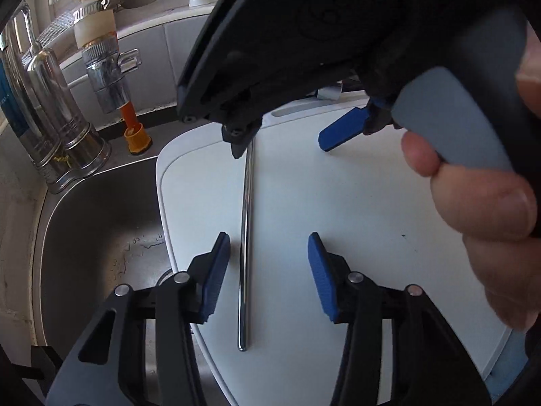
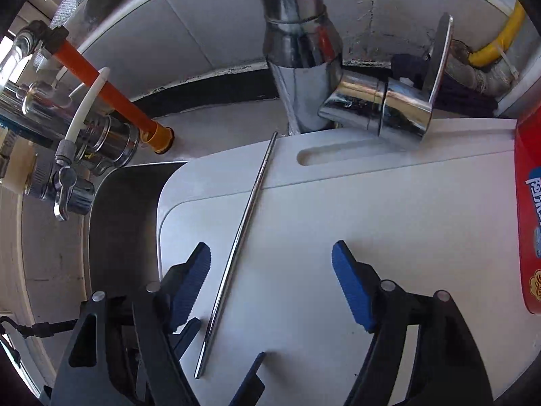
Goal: Organize utensils
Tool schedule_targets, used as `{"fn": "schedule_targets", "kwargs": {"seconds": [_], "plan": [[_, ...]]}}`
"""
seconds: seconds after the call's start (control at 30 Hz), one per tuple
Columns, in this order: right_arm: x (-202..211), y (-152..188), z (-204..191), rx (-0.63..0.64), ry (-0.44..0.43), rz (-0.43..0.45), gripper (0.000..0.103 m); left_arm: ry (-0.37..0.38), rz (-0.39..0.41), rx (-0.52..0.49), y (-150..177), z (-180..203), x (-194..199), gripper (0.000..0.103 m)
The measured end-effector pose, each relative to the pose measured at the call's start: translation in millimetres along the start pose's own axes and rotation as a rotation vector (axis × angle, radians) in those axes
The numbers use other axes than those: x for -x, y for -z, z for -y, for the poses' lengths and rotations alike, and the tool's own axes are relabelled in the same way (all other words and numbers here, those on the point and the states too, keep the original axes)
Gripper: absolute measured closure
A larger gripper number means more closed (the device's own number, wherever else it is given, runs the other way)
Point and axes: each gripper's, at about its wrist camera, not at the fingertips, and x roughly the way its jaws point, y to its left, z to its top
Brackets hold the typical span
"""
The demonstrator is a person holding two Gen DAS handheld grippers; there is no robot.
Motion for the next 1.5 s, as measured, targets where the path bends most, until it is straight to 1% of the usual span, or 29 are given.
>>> {"fn": "schedule_targets", "kwargs": {"seconds": [0.03,0.07,0.1,0.13,0.33,0.37,0.47,0.6,0.67,0.77,0.8,0.83,0.87,0.9,0.93,1.0,1.1,1.13,1.17,1.2,1.27,1.3,1.33,1.4,1.5], "plan": [[0.4,-0.1,-6.5,0.028,0.017,0.012,0.045,0.001,0.006,-0.002,1.2,-0.5,0.0,0.089],[-0.5,1.0,-11.1,0.058,0.019,0.011,0.055,0.021,0.006,0.000,1.5,-1.8,0.5,0.097],[-0.7,2.1,-15.8,0.089,0.064,0.020,0.070,0.032,0.009,0.008,2.2,-3.5,0.8,0.097],[-1.1,3.0,-18.3,0.105,0.085,0.018,0.091,0.045,0.014,0.014,2.4,-5.5,0.6,0.097],[0.5,3.8,-9.8,0.072,0.060,0.009,0.093,0.061,0.016,0.027,1.5,-6.5,0.7,0.098],[2.0,3.9,-8.0,0.058,0.042,0.010,0.102,0.071,0.010,0.033,0.8,-6.9,0.2,0.098],[20.1,9.2,-8.1,0.064,0.013,0.056,0.103,0.063,0.009,0.024,1.2,-9.2,-0.6,0.098],[36.3,20.3,2.9,0.067,-0.038,0.073,0.103,0.050,0.015,0.025,2.2,3.4,10.2,0.098],[38.9,24.6,13.1,0.053,-0.065,0.066,0.103,0.047,0.015,0.036,1.7,10.5,13.2,0.098],[39.5,32.5,28.0,0.064,-0.099,0.019,0.102,0.037,0.016,0.068,1.3,16.4,18.8,0.098],[41.4,36.3,33.9,0.054,-0.116,0.009,0.100,0.037,0.016,0.080,1.3,18.3,22.0,0.098],[44.3,41.0,39.2,0.043,-0.134,0.002,0.089,0.039,0.017,0.094,1.5,20.3,25.6,0.098],[44.8,44.2,44.2,0.036,-0.154,-0.008,0.067,0.045,0.019,0.108,1.1,20.4,27.8,0.098],[43.2,46.9,45.0,0.028,-0.176,-0.021,0.057,0.053,0.021,0.118,2.0,22.6,32.1,0.098],[41.1,49.5,48.4,0.016,-0.194,-0.029,0.053,0.059,0.026,0.126,1.9,23.7,34.6,0.098],[38.5,54.5,53.5,0.002,-0.220,-0.043,0.053,0.073,0.038,0.129,1.8,27.1,39.3,0.098],[26.6,55.4,57.3,-0.038,-0.297,-0.099,0.054,0.083,0.057,0.137,4.4,33.1,47.5,0.098],[23.5,56.1,59.5,-0.059,-0.330,-0.106,0.079,0.093,0.054,0.132,5.5,35.2,48.4,0.098],[21.3,56.9,62.5,-0.083,-0.345,-0.107,0.091,0.091,0.051,0.123,6.8,37.6,48.3,0.098],[19.3,57.7,64.7,-0.101,-0.375,-0.111,0.092,0.083,0.049,0.120,8.5,39.3,48.2,0.098],[23.7,60.5,64.0,-0.098,-0.411,-0.078,0.095,0.081,0.040,0.117,10.1,41.9,48.0,0.098],[28.2,62.5,62.5,-0.089,-0.419,-0.058,0.096,0.079,0.040,0.116,10.6,43.5,48.5,0.098],[33.0,64.5,62.1,-0.086,-0.431,-0.042,0.097,0.079,0.041,0.113,11.0,46.4,50.8,0.102],[45.4,67.4,63.2,-0.069,-0.443,-0.012,0.097,0.068,0.055,0.109,8.8,50.5,54.3,0.103],[67.8,72.2,76.1,-0.059,-0.448,0.049,0.097,0.060,0.078,0.096,1.3,66.7,63.0,0.103]]}}
